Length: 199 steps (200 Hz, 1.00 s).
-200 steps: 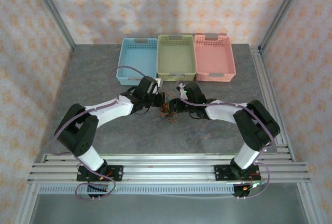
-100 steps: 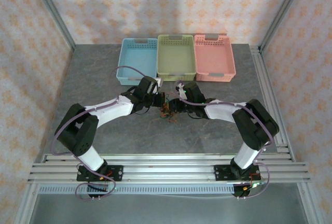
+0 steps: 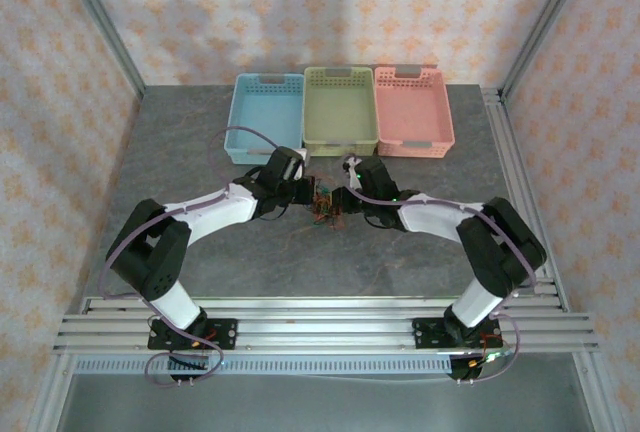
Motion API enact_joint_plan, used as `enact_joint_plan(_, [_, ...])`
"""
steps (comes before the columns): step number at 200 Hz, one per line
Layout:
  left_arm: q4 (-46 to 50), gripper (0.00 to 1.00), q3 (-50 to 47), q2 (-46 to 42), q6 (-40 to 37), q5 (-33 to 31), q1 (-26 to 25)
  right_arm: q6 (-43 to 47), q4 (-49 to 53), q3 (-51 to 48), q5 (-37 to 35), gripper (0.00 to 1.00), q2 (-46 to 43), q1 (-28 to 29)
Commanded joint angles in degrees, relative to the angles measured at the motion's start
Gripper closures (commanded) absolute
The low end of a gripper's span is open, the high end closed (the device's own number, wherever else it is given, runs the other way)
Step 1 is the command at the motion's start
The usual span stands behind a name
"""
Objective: Untangle the cables
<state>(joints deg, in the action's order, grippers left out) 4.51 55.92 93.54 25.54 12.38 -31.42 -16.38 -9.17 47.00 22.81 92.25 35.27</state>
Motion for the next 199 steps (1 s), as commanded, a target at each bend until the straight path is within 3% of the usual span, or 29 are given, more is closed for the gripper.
enact_joint_plan(1, [2.9, 1.0, 0.6, -1.8, 1.4, -5.9, 1.5, 1.2, 2.0, -1.7, -11.0, 1.0, -3.8, 0.1])
enact_joint_plan(46, [4.1, 1.0, -1.4, -5.7, 3.2, -12.3, 2.5, -2.1, -1.0, -7.0, -19.2, 1.0, -10.2, -3.1])
enact_joint_plan(84, [3.5, 1.0, -6.3, -14.0, 6.7, -18.5, 4.7, -7.4, -3.0, -14.0, -25.0, 1.0, -19.7, -9.8])
enact_joint_plan(119, [2.3, 1.0, -11.2, -21.2, 9.1, -26.5, 5.5, -11.3, -5.9, -19.7, -34.6, 1.0, -26.2, -11.3])
enact_joint_plan(199, [5.7, 1.0, -13.2, -28.0, 12.0, -33.8, 6.8, -20.3, -2.3, -23.6, -43.4, 1.0, -30.3, -15.6])
